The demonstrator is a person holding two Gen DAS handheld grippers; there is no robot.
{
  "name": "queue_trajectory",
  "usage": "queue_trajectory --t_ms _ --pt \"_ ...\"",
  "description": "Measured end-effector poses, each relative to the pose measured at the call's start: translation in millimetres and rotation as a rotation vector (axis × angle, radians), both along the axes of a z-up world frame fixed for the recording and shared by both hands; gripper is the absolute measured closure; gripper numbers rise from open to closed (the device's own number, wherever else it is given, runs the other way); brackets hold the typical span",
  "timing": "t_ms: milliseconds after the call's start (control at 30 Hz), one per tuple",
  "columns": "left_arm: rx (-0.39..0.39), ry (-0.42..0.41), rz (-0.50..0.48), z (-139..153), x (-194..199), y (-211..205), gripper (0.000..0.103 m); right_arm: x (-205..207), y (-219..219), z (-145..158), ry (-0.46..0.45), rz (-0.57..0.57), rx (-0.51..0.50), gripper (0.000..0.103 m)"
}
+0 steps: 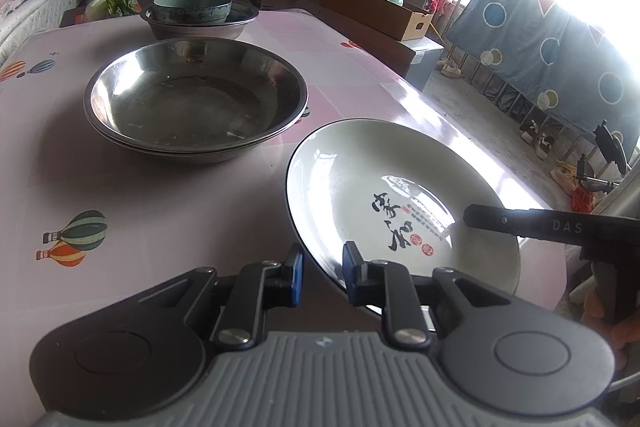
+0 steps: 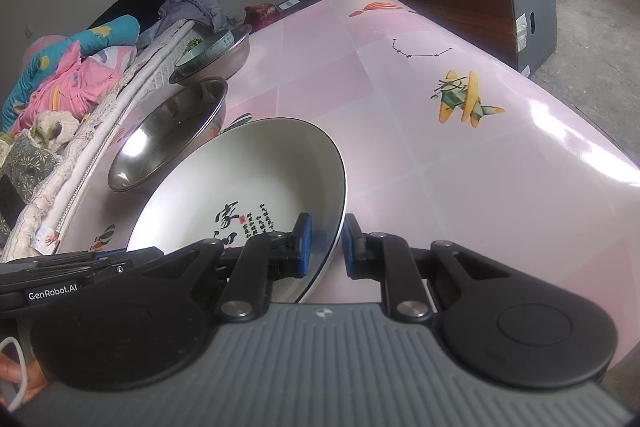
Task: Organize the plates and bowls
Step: 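Lift and carry the white plate with both tools over the steel bowl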
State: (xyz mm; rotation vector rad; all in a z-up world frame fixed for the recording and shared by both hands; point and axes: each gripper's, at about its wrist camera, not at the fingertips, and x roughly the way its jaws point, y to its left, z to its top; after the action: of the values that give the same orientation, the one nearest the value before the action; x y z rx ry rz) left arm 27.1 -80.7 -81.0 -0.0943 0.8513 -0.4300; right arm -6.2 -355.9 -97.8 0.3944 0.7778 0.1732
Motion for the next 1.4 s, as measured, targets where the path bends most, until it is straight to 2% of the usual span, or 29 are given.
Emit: queue_trajectory --t_ms 133,533,733,900,1133,1400 --pt "0.013 0.022 -0.020 -1.7 8.2 -5.8 0.075 -1.3 3.0 0.4 -0.010 0.007 -0.022 0.088" --pt "0.059 -0.047 -0.082 -4.9 6.5 -13.7 0.065 1.4 -0.4 -4.7 -0.050 0.015 -0.020 0.086" --pt "0.033 -0.049 -0.074 -5.5 10.0 -9.2 0.065 2.9 2.2 -2.4 -0.053 0.013 -0.043 0.086" --pt "0.066 -0.072 -0.087 -5.3 9.9 -12.8 0.064 5.2 2.8 -3.4 -0.060 0.028 -0.048 0.084" --pt "0.075 -0.104 -0.094 -6.0 7.3 -16.2 0.063 7.2 6.1 -2.2 -0.063 0.039 -0.077 0.081" --pt "0.080 -0.116 -0.110 -7.7 11.3 -18.6 0.055 7.7 9.2 -2.9 -0.072 0.029 -0.085 0.081"
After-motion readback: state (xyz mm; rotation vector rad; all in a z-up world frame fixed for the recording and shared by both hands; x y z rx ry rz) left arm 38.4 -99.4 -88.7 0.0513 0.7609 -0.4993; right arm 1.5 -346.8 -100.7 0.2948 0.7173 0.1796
